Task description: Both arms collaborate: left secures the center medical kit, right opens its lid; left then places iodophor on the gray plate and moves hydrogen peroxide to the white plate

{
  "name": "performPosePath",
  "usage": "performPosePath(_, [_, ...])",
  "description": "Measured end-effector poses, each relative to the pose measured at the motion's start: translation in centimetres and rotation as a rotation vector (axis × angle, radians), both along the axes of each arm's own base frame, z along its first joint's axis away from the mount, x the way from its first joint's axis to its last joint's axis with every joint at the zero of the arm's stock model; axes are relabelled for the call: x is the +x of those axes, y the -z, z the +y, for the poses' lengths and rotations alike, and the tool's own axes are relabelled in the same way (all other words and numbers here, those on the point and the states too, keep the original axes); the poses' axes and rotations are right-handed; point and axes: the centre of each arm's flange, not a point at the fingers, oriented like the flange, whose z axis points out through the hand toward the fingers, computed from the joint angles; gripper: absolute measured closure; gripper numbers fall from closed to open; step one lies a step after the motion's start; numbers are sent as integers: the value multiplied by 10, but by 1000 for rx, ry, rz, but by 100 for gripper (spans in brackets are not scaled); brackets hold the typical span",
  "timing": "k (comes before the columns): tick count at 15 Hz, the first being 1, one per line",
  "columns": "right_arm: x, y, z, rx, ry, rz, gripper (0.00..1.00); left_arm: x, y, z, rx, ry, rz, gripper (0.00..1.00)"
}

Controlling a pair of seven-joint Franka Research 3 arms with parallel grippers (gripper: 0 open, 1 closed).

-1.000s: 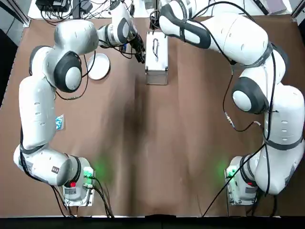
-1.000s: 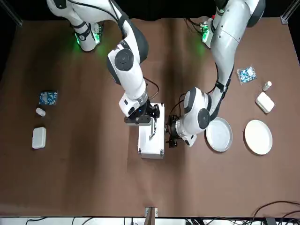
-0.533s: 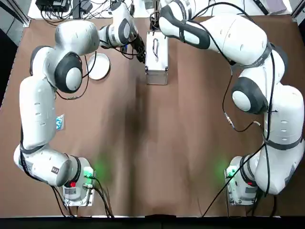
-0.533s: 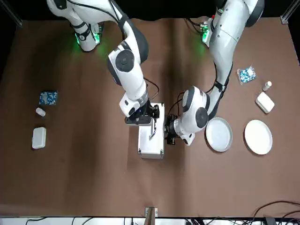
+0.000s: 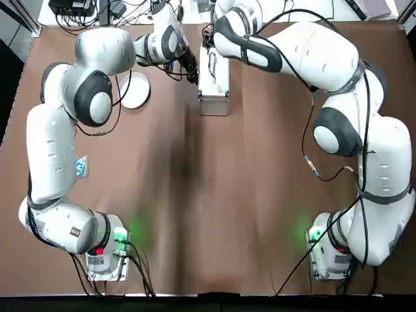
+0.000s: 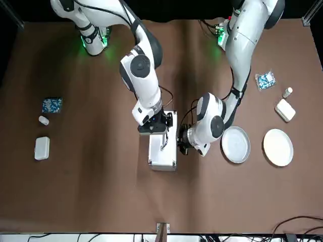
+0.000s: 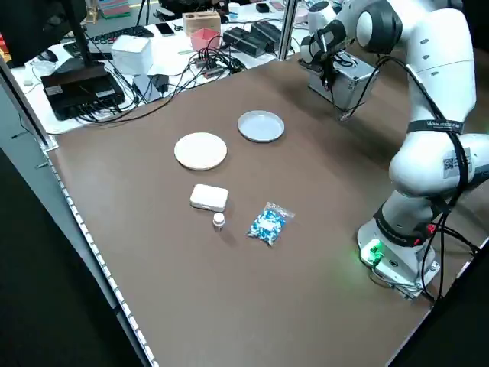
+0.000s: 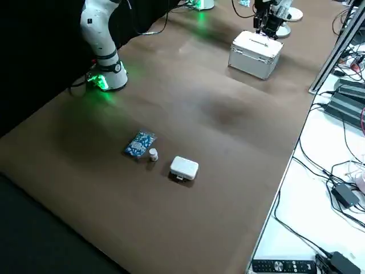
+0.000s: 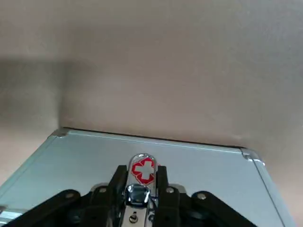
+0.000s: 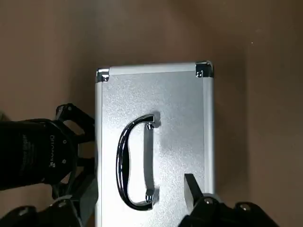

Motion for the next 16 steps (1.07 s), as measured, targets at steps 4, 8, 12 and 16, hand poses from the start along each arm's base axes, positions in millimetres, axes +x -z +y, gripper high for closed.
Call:
performPosePath(4, [-2,8,3,-8,-5,7,18,0,0,0,0,0,0,69])
performPosePath(8, [-5,22,9,-18,-15,15,19,0,0,0,0,0,0,69])
performPosePath(12, [-9,33,18,-15,-26,9,19,0,0,0,0,0,0,69])
performPosePath(16, [-10,46,22,-30,-35,10,28,0,0,0,0,0,0,69])
